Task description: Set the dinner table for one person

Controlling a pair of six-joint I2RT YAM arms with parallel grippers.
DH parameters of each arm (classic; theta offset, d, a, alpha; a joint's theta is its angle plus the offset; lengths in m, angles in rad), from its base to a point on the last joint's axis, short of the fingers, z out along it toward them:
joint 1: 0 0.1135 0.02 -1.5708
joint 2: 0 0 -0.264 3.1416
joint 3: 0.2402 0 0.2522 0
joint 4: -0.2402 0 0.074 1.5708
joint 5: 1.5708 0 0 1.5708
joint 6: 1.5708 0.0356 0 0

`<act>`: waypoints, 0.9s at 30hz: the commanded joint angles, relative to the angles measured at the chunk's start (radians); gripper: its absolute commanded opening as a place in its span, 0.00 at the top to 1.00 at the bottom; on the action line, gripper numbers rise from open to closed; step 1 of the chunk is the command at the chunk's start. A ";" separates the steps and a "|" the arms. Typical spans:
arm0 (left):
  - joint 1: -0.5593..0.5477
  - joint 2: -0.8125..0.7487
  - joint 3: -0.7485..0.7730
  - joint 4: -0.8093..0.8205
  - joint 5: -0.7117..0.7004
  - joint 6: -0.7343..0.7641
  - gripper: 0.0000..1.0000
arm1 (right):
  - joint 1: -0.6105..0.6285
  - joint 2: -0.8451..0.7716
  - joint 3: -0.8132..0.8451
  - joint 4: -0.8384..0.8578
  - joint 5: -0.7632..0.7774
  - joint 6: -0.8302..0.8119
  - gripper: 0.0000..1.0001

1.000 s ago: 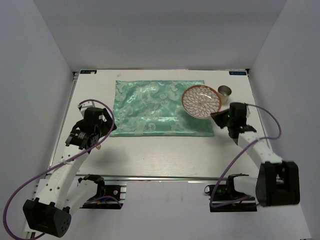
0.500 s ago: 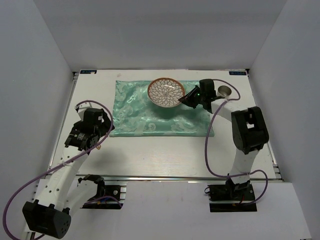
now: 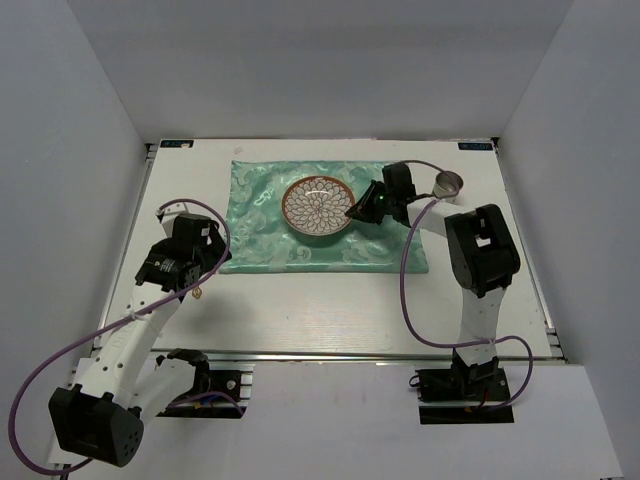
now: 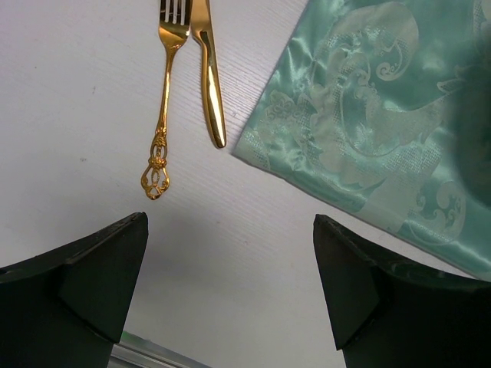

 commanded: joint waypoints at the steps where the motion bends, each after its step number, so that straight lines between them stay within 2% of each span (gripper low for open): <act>1: 0.005 -0.004 0.026 0.014 0.006 0.013 0.02 | 0.006 -0.034 -0.004 0.171 -0.081 0.002 1.00; 13: 0.005 -0.006 0.022 0.029 0.034 0.031 0.02 | 0.000 -0.018 -0.036 0.218 -0.090 -0.029 1.00; 27: 0.005 -0.001 0.020 0.038 0.049 0.042 0.02 | -0.015 -0.024 -0.028 0.199 -0.084 -0.037 1.00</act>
